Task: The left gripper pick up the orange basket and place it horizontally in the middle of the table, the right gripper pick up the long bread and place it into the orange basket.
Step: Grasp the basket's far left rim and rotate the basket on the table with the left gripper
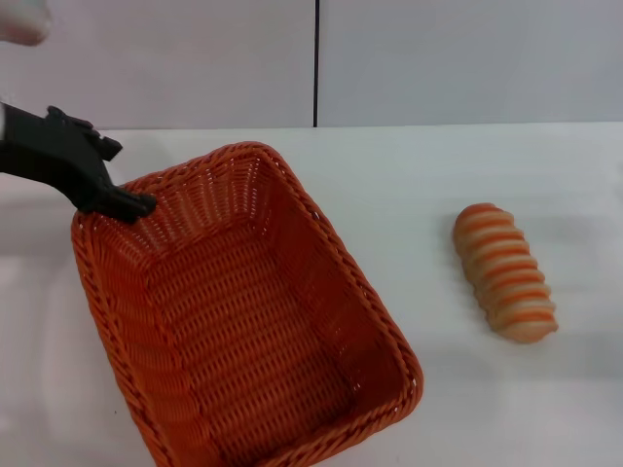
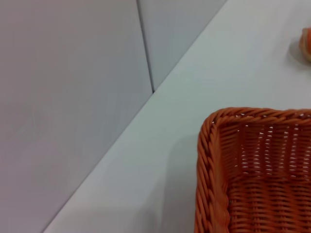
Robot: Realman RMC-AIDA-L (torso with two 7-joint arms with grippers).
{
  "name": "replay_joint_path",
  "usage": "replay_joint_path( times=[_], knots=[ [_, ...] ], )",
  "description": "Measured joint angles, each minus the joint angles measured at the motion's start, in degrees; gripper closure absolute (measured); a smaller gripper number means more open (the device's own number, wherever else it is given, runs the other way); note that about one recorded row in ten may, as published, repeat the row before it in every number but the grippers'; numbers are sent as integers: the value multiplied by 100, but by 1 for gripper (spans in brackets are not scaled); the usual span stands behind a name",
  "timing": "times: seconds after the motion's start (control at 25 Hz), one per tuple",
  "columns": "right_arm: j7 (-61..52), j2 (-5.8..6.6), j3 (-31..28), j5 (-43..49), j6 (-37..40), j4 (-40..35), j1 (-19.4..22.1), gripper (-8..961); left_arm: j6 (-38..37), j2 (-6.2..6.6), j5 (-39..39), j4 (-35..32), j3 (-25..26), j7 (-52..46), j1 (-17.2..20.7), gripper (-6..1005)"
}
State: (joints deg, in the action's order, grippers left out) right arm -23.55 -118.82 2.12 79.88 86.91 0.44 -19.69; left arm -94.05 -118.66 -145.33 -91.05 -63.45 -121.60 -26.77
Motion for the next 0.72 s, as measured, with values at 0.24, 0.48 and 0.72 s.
replay_joint_path(
  times=[0.24, 0.48, 0.72],
  knots=[
    [-3, -4, 2, 0, 33, 0, 50, 315, 528, -8, -32, 367, -473, -25, 18, 223],
    [-4, -13, -1, 0, 50, 0, 61, 315, 933, -13, -39, 649, -924, -34, -67, 235],
    [-7, -18, -3, 1, 24, 0, 70, 315, 1159, -22, -114, 820, -1192, -44, -168, 247]
  ],
)
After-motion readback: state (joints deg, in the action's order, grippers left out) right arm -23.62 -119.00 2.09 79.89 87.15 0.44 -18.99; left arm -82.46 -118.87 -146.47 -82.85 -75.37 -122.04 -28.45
